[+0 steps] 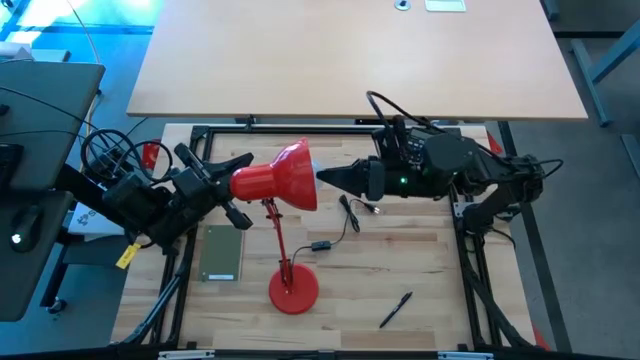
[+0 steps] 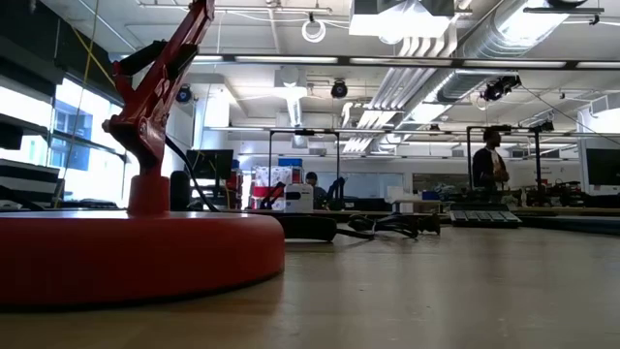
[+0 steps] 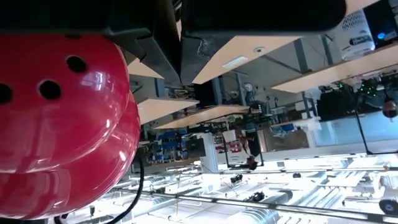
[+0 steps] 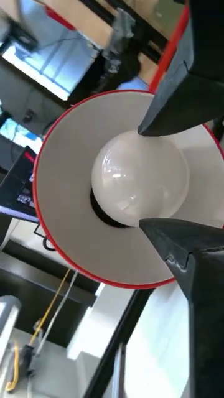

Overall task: Screw lightbulb
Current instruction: Insert the white lightbulb into the red lamp

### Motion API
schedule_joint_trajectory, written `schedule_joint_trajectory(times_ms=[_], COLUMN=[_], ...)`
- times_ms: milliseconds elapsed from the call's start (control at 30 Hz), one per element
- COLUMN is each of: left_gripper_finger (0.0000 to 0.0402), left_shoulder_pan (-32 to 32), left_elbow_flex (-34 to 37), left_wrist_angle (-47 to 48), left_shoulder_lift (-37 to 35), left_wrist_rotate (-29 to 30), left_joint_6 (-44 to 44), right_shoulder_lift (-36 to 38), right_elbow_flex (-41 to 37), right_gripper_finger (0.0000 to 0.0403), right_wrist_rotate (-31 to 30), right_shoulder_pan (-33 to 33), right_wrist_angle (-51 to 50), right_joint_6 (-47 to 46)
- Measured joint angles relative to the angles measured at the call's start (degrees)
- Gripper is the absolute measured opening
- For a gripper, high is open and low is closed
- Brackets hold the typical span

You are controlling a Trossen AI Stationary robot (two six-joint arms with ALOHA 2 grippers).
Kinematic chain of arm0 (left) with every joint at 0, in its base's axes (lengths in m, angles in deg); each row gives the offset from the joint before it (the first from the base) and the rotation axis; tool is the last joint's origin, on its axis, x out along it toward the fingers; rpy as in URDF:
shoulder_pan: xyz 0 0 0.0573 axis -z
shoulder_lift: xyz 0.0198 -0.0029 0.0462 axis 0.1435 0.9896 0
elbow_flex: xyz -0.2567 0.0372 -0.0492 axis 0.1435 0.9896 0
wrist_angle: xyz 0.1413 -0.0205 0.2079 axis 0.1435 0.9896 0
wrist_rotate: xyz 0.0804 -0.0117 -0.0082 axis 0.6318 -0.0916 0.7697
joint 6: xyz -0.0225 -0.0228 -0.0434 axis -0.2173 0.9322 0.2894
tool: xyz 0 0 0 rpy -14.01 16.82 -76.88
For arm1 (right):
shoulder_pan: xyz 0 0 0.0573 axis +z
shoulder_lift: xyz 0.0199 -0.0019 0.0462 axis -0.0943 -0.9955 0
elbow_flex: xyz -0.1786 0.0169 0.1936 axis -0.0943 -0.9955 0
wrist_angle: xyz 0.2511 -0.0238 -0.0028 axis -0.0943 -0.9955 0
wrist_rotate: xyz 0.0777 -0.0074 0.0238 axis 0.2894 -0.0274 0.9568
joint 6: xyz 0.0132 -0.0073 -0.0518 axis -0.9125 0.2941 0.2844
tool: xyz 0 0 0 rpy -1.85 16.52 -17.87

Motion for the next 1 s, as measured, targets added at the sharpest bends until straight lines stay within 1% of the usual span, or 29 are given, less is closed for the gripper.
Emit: schedule_joint_trajectory(times_ms=[100, 200, 333, 433, 633, 800, 1000], left_gripper_finger=[0.0000, 0.0000, 0.0000, 0.0000, 0.0000, 0.0000, 0.0000], left_shoulder_pan=[0.0, 0.5, 1.2, 1.6, 1.5, 1.5, 1.5], left_elbow_flex=[0.0, 0.0, 0.0, 0.0, 0.0, 0.0, 0.0], left_wrist_angle=[0.0, 0.0, 0.2, 0.2, 0.4, 0.7, 1.7], left_shoulder_lift=[0.0, 0.0, 0.0, 0.0, 0.1, 0.1, 0.1], left_wrist_rotate=[0.1, 0.1, 0.0, 0.0, 0.0, 0.1, 0.1], left_joint_6=[1.9, 6.9, 10.5, 11.3, 11.5, 12.8, 13.0], right_shoulder_lift=[0.0, 0.0, 0.0, 0.0, 0.0, 0.0, -0.1], right_elbow_flex=[0.1, 0.1, 0.1, 0.1, 0.1, 0.1, 0.0], right_gripper_finger=[0.0209, 0.0209, 0.0209, 0.0211, 0.0245, 0.0273, 0.0279], right_wrist_rotate=[0.3, 1.4, 2.4, 5.8, 13.4, 15.1, 16.4], right_shoulder_pan=[0.0, 0.1, 0.1, -0.7, -3.1, -4.2, -5.3], right_wrist_angle=[-0.9, -1.1, -1.3, -1.5, -2.9, -6.2, -3.8], right_joint_6=[-4.0, -5.9, -7.1, -7.5, -10.6, -12.2, -11.1])
